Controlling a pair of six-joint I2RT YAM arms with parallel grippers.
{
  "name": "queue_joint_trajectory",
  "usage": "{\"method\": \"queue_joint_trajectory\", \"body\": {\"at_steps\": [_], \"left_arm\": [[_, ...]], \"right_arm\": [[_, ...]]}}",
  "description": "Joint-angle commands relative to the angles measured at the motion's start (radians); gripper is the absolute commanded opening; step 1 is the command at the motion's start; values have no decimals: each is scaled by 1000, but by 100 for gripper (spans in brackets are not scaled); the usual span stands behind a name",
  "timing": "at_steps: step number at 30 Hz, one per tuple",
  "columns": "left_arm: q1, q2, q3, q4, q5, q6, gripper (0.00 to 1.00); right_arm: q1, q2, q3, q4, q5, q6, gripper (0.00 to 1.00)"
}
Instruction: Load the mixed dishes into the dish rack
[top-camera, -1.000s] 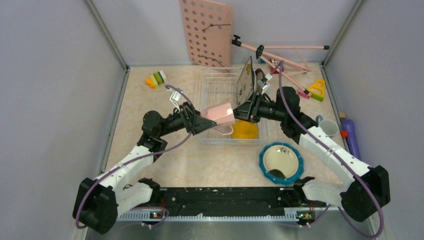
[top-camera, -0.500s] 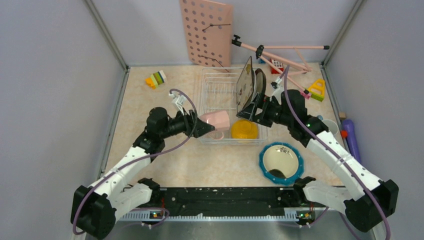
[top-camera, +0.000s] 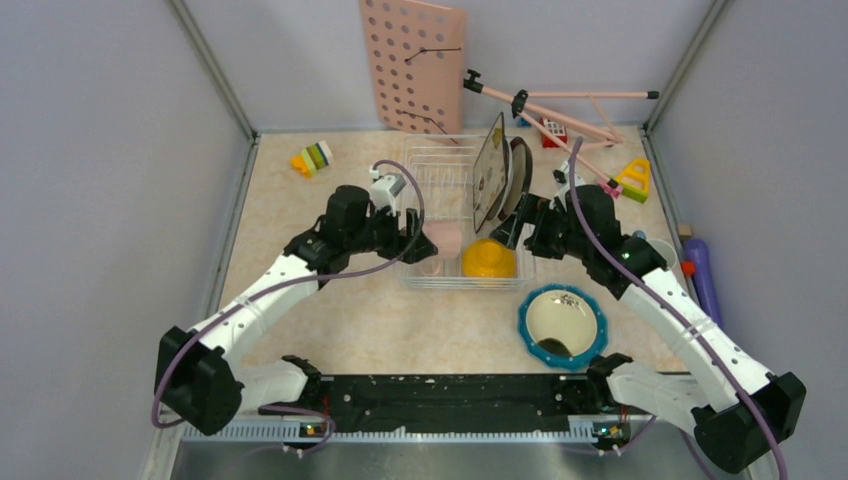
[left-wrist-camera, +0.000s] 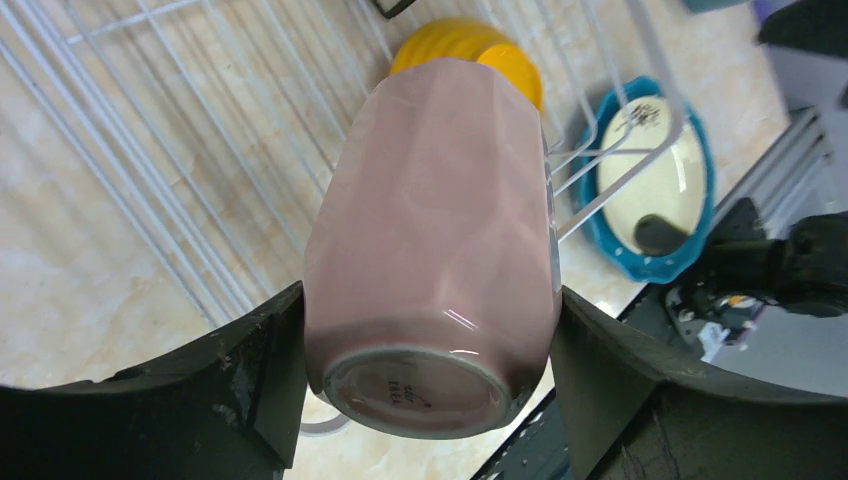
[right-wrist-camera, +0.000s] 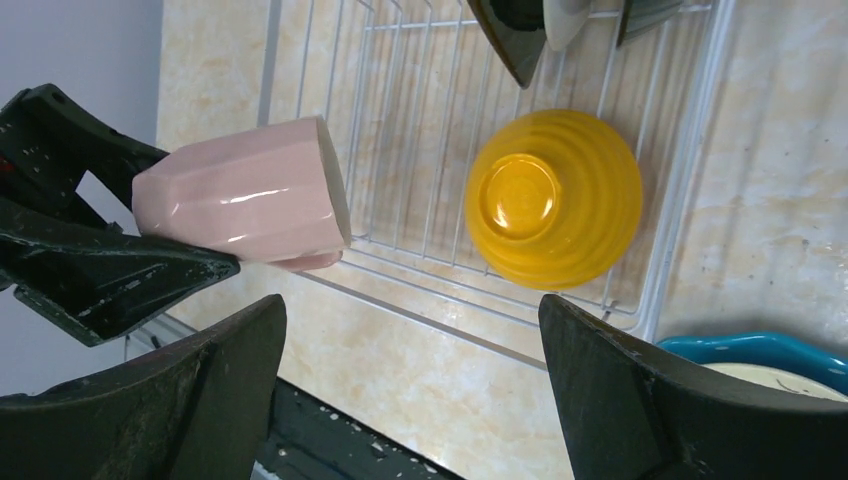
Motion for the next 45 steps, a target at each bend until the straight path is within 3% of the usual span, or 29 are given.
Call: {"method": "queue_joint_trajectory", "body": {"at_steps": [1,14,23,31,39,45], "left_arm": [[-42,36,99,-81,-91,72,0],[-134,276,309,-263,-126,190,0],[-248,440,595,-574,-320,452,0],[-256,526,810,-827,-356,521,0],[-267,579,858,-925,-344,585,0],[-267,610,812,-907,-307,591,0]], "right_arm": [[-11,-30,63,-14,66,-55,94],[-11,-56,61,-34,97,-93,94],[-11,-69,49,-23,91,-103,94],[-11,-69,67,-37,93,-123,94],[-11,-57,55,-16,85,-125,93],[-11,-76,37,-20,117,-118,93]]}}
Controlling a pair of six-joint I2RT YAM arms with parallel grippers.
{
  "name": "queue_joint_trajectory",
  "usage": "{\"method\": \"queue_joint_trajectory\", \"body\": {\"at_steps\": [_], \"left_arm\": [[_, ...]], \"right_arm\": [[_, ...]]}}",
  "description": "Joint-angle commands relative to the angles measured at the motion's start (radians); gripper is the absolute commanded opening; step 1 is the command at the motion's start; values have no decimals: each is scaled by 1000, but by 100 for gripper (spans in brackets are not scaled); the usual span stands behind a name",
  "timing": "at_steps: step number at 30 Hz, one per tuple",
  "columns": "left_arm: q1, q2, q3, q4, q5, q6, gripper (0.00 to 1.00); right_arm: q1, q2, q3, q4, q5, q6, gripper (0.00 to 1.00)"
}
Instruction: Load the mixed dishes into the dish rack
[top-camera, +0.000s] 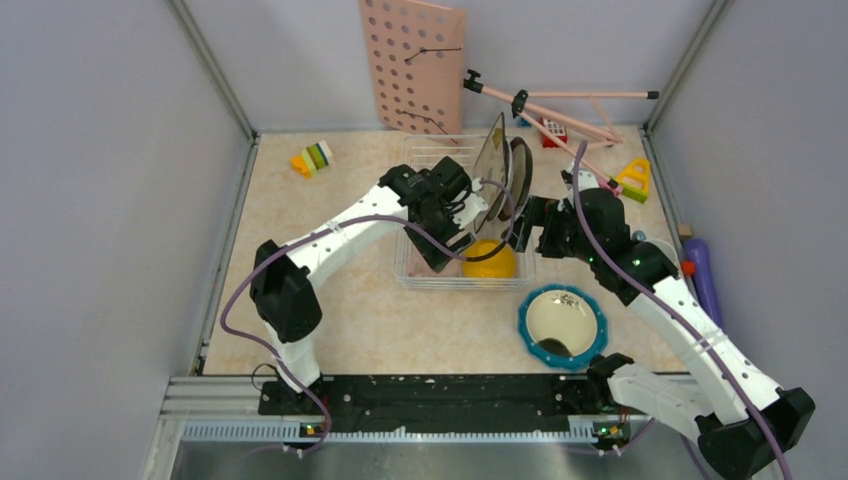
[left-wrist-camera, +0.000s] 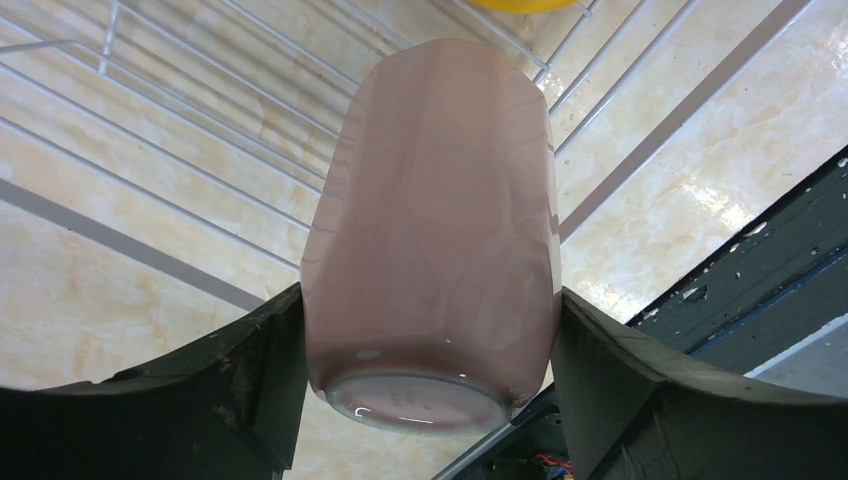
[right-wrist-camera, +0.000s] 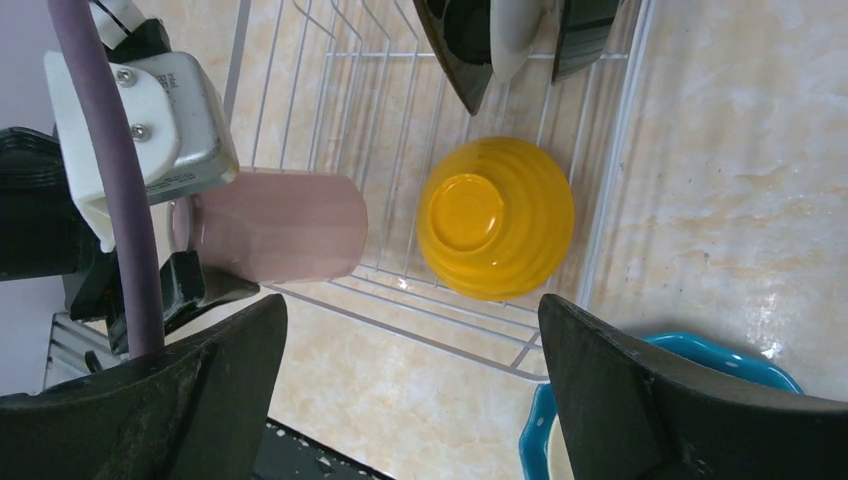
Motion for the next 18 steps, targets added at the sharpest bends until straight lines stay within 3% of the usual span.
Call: {"method": "queue_joint_trajectory", "body": {"at_steps": [1,6,14,18], "left_arm": [[-6,19,3,-8,47,25,0],[-6,33,4,-2,32,20,8],[-5,106,41,-56,-18,16,9],[-5,143,73,-72,-25,-11,20]], "right_arm": [[-11,-28,19,32,32,-9,93],[-11,-40,13,18,41,-12,93],[-11,-67,-6,15,39,-9,93],[-11,-70,0,7,41,-9,93]]}}
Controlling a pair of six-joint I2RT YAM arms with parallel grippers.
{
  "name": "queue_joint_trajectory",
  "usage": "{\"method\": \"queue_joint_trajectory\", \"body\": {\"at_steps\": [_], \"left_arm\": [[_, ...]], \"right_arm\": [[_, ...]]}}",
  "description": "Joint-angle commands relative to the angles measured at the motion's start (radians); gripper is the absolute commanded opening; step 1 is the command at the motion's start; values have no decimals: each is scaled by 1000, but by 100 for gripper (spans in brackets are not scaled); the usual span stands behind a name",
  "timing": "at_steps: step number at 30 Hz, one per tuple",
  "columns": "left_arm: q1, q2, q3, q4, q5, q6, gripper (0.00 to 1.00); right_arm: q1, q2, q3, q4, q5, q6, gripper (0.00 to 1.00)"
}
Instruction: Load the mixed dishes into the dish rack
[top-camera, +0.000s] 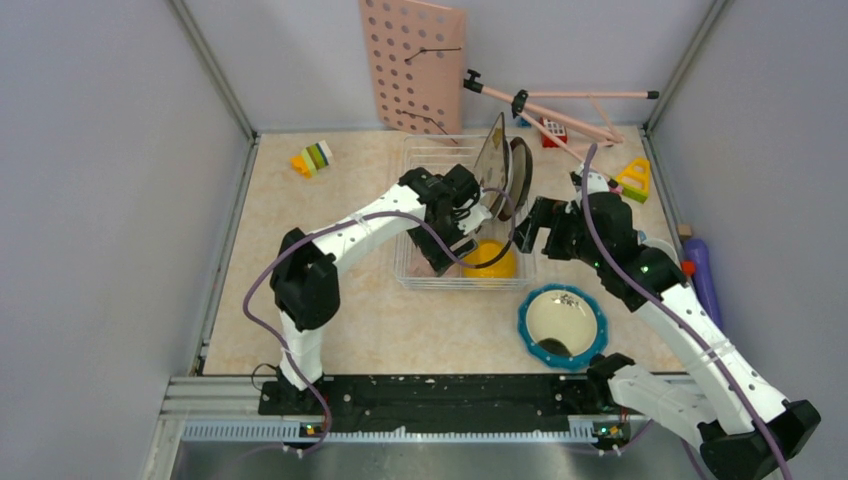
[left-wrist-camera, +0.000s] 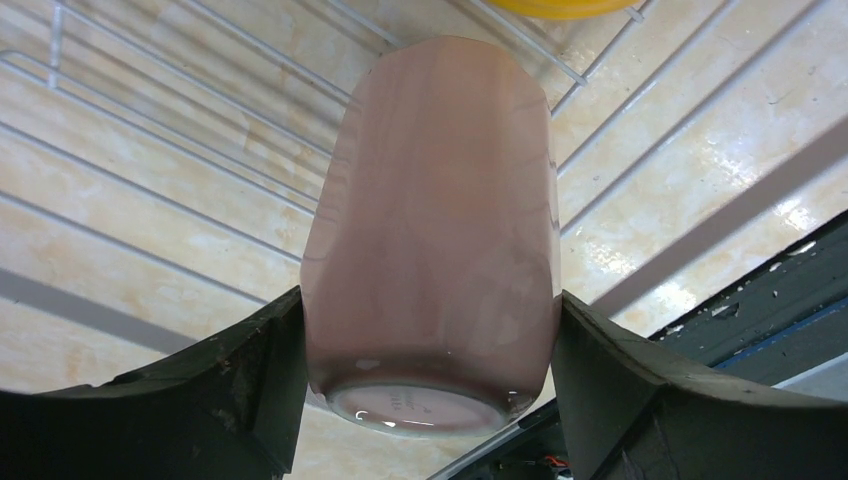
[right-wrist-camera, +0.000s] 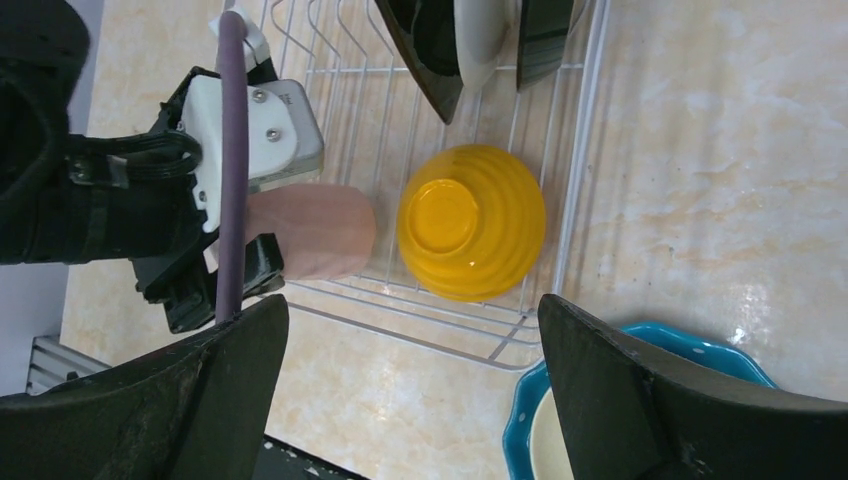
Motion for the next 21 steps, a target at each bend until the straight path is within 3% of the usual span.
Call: {"method": "queue_joint_trajectory", "body": {"at_steps": [1,5,8,17,21], "left_arm": [[-6,38,68,-67,2,-27,23],[-6,44,77,-44,6,-38,43],[-6,68,103,-59,-44,-75,81],[-7,-8,97,16,-31,-103,97],[-7,0,89,-10,-49,-109,98]], "right_arm": [[-8,-27,5,30,-12,-5,93],[-8,-33,11,12,10,3,94],[-8,-37,3,-20,75,34,99],[-8,-50,-53,-154,215,141,99],[-9,-78,-87,-164,214,154,99]]}}
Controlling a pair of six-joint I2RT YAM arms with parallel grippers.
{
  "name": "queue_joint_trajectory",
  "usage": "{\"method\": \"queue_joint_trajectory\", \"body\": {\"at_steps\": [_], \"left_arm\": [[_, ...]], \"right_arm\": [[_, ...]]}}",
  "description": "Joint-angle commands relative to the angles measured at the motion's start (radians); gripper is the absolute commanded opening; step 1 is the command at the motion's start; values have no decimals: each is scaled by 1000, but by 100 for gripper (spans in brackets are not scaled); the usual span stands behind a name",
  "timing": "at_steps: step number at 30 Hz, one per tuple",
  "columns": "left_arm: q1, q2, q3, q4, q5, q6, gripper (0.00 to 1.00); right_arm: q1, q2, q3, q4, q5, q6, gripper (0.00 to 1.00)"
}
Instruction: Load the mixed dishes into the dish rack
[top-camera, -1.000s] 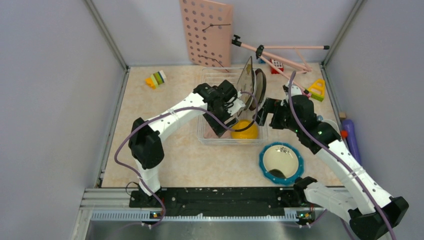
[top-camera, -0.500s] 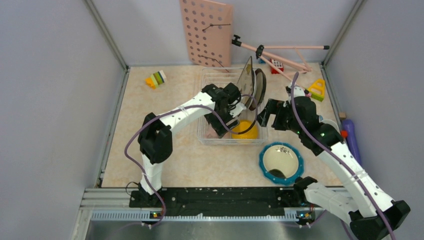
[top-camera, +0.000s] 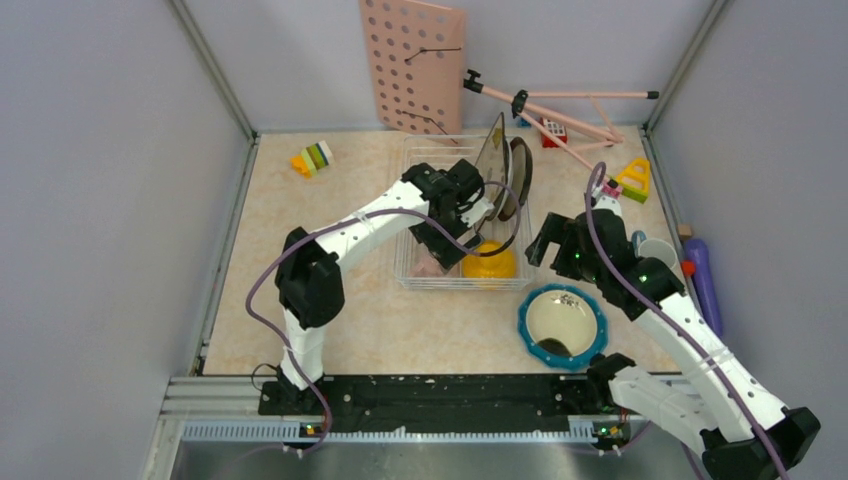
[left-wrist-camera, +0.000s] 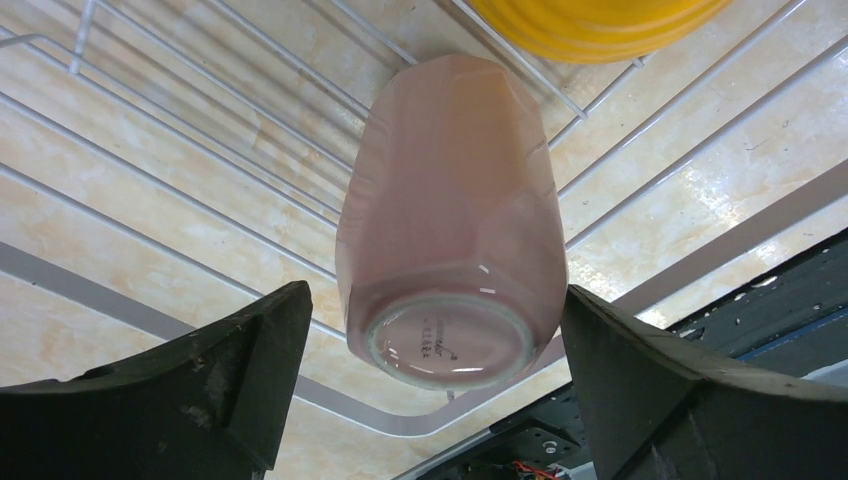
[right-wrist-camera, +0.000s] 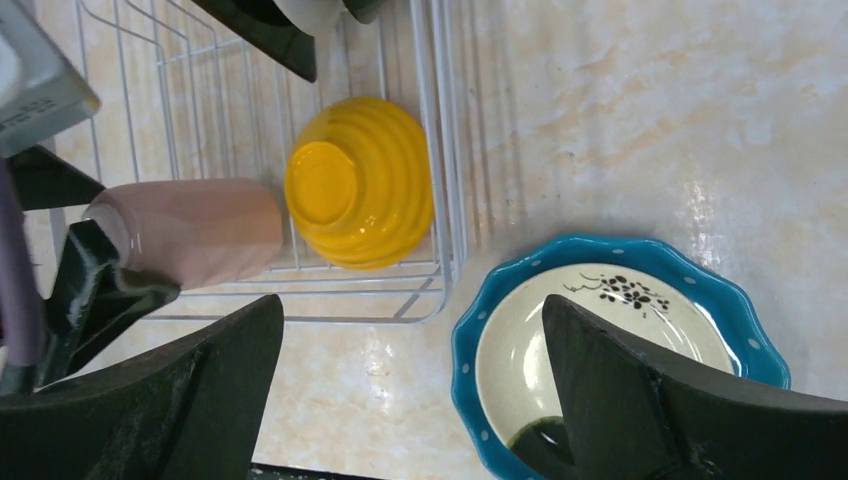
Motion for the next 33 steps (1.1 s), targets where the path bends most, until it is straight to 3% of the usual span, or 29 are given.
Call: {"method": "queue_joint_trajectory", "body": {"at_steps": [1,11,18,26,33], "left_arm": [[-3,-57,17,4,-27,-21,98],[24,-270,-71,310,-71,-116,98],[27,-584,-383,707,-67,-156,98],[48,-879,-674,857,-155,-274,98],[55,-1050,-804,846,-199,-298,98]], "right_arm": [[-5,-45,-24,-35,40,43,99],[-5,-74,-153,-191,89,289,99],[-5,20,-138,-396,170,451,97],[-5,-60,-297,-404,126,569,94],[-5,-48,-368,-377,102,597,93]]}}
